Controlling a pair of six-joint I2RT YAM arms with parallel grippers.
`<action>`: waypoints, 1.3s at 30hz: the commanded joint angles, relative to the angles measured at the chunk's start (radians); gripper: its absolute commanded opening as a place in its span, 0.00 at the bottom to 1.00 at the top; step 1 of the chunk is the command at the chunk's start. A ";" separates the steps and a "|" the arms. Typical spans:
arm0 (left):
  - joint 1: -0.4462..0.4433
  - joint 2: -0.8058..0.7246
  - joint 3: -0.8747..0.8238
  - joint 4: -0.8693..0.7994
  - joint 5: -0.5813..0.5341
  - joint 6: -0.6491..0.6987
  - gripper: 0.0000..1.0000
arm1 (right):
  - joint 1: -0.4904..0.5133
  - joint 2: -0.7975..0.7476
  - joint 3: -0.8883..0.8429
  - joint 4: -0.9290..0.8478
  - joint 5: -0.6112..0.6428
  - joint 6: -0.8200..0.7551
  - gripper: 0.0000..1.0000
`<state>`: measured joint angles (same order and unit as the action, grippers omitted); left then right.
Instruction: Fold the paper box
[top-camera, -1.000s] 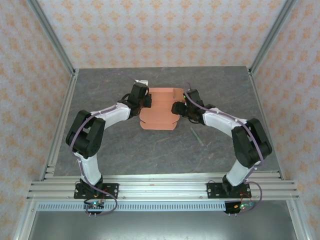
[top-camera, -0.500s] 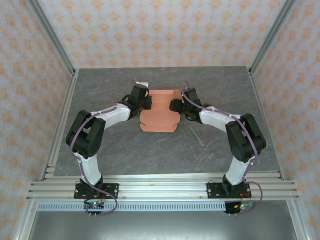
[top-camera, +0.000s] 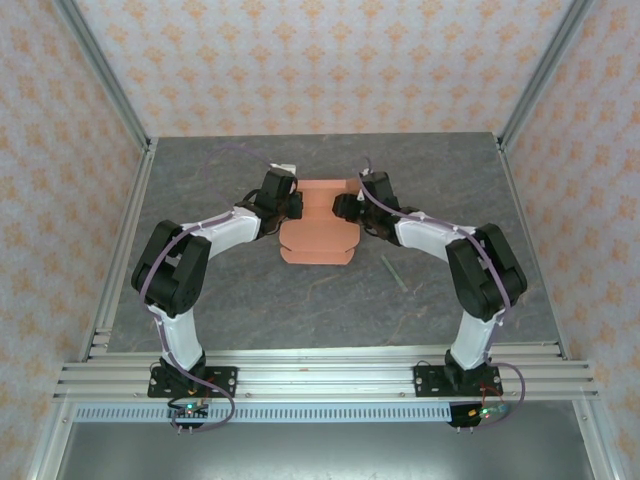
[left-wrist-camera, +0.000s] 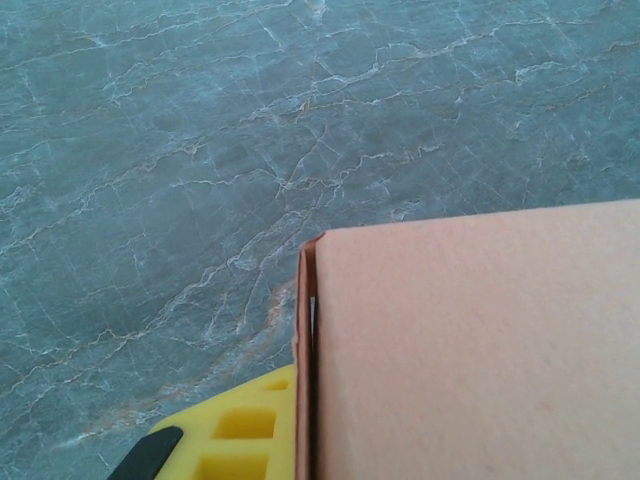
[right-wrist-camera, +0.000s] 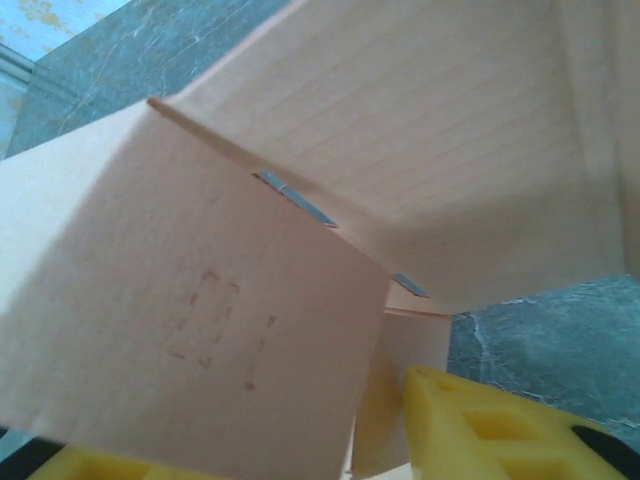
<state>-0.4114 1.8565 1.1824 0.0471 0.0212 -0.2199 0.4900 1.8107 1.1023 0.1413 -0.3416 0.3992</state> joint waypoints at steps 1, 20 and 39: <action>-0.003 -0.034 -0.005 0.002 0.013 -0.019 0.00 | 0.016 0.026 0.024 0.057 -0.072 0.011 0.43; 0.023 -0.046 -0.030 0.010 0.015 -0.027 0.00 | -0.001 -0.258 -0.027 -0.264 0.049 -0.263 0.60; 0.066 -0.136 -0.085 0.011 0.120 -0.034 0.00 | -0.363 -0.220 0.098 -0.328 -0.310 -0.422 0.58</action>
<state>-0.3531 1.7668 1.1126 0.0441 0.1242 -0.2390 0.1253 1.5433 1.1656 -0.1825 -0.5358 0.0135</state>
